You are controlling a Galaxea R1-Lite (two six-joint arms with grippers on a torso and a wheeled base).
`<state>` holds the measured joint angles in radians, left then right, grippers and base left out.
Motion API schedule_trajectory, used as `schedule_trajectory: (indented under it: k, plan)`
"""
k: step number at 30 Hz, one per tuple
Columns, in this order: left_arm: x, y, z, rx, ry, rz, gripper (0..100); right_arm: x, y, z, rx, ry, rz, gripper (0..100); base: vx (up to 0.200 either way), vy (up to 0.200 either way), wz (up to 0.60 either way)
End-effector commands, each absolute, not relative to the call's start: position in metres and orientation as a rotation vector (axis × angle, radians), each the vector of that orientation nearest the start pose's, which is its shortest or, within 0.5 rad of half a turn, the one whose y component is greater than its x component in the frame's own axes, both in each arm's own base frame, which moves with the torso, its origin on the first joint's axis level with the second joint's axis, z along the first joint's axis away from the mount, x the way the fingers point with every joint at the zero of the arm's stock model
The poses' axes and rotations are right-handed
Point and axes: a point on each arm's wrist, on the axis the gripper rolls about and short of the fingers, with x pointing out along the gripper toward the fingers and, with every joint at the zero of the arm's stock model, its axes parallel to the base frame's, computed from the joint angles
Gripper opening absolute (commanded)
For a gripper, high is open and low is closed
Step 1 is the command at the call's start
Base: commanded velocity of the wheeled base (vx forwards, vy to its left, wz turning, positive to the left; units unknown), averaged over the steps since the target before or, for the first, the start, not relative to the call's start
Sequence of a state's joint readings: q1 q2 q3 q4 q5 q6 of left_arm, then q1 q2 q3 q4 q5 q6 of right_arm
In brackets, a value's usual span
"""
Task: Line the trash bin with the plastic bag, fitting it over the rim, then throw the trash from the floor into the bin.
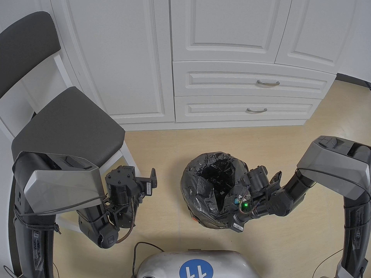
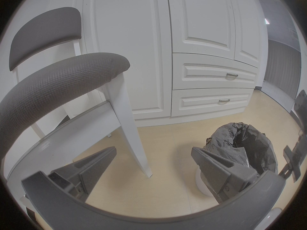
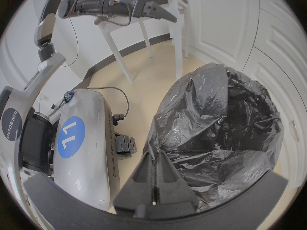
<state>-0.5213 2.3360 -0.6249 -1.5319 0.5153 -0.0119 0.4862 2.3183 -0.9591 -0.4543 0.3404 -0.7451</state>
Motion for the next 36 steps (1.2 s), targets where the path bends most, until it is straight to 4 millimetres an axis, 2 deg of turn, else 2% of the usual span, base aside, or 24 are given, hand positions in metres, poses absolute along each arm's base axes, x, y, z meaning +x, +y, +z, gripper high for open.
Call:
schedule_trajectory:
  k: [1,4,5,8,12,16,20,26,29,33,36]
  plan:
    - [0.314,-0.167,0.014,0.077,0.157,-0.004,100,0.329,0.188,-0.029,-0.728,0.620,1.089,0,0.000,0.000,0.00]
    - [0.314,-0.167,0.015,0.077,0.156,-0.004,100,0.331,0.188,-0.030,-0.730,0.584,1.075,0,0.000,0.000,0.00]
    - [0.314,-0.167,0.015,0.077,0.156,-0.004,100,0.332,0.189,-0.029,-0.736,0.569,1.064,100,0.000,0.000,0.00]
    - [0.314,-0.167,0.015,0.077,0.156,-0.004,100,0.330,0.187,-0.025,-0.744,0.564,1.046,100,0.000,0.000,0.00]
    - [0.315,-0.167,0.017,0.074,0.152,-0.002,100,0.323,0.184,-0.008,-0.729,0.540,1.044,100,0.000,0.000,0.00]
    - [0.313,-0.165,0.022,0.069,0.145,0.001,100,0.309,0.177,0.025,-0.718,0.487,1.035,100,0.000,0.000,0.00]
    - [0.312,-0.163,0.022,0.067,0.148,0.003,100,0.298,0.176,0.046,-0.690,0.452,1.036,100,0.000,0.000,0.00]
    - [0.312,-0.162,0.025,0.054,0.142,0.005,100,0.298,0.175,0.056,-0.642,0.447,1.013,100,0.000,0.000,0.00]
    - [0.311,-0.162,0.027,0.051,0.138,0.005,100,0.301,0.174,0.057,-0.639,0.438,1.002,100,0.000,0.000,0.00]
    - [0.311,-0.162,0.028,0.048,0.135,0.003,100,0.314,0.178,0.059,-0.595,0.437,0.952,100,0.000,0.000,0.00]
    - [0.311,-0.162,0.029,0.047,0.132,0.003,100,0.342,0.181,0.060,-0.549,0.467,0.726,100,0.000,0.000,0.00]
